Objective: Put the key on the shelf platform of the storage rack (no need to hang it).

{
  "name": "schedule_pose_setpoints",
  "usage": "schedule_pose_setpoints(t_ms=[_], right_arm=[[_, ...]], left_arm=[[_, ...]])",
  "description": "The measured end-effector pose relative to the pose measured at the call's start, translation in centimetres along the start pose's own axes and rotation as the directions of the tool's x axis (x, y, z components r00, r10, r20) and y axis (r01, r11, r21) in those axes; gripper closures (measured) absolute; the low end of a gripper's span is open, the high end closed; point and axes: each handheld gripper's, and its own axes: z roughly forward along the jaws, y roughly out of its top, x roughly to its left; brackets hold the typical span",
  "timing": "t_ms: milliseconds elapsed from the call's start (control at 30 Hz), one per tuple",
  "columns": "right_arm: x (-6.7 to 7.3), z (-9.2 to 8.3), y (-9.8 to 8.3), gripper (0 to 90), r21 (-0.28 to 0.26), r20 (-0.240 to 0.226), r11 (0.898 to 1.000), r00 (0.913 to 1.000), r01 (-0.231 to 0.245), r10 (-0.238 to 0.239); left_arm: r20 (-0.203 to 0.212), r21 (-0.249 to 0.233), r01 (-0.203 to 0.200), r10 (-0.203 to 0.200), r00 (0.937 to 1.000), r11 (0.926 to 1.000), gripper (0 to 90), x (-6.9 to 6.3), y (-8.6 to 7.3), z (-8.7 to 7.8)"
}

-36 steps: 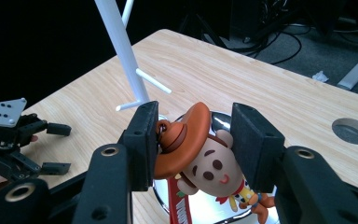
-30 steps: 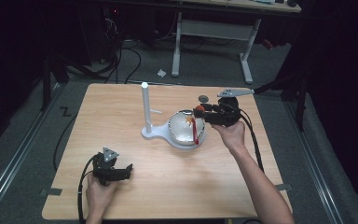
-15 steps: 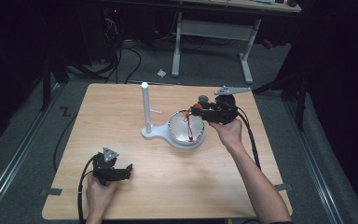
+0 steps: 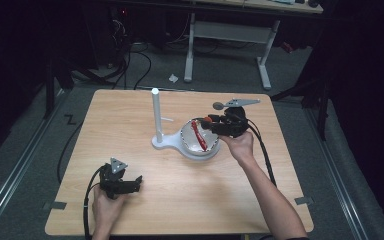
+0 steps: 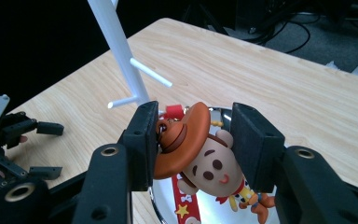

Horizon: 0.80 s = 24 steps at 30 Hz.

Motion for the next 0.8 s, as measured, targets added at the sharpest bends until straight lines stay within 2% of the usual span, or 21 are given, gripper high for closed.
schedule_pose_setpoints(t_ms=[233,800], right_arm=[[0.2,1.1,-0.6,53.7,0.028,-0.001,1.000,0.9999,0.011,-0.011],[0.0,3.9,-2.4,53.4,0.105,0.012,0.994,0.9999,0.000,-0.002]], left_arm=[[0.000,0.000,0.000,0.000,1.0000,1.0000,8.0,0.0,0.0,0.0],[0.000,-0.001,0.000,0.000,1.0000,1.0000,8.0,0.0,0.0,0.0]])
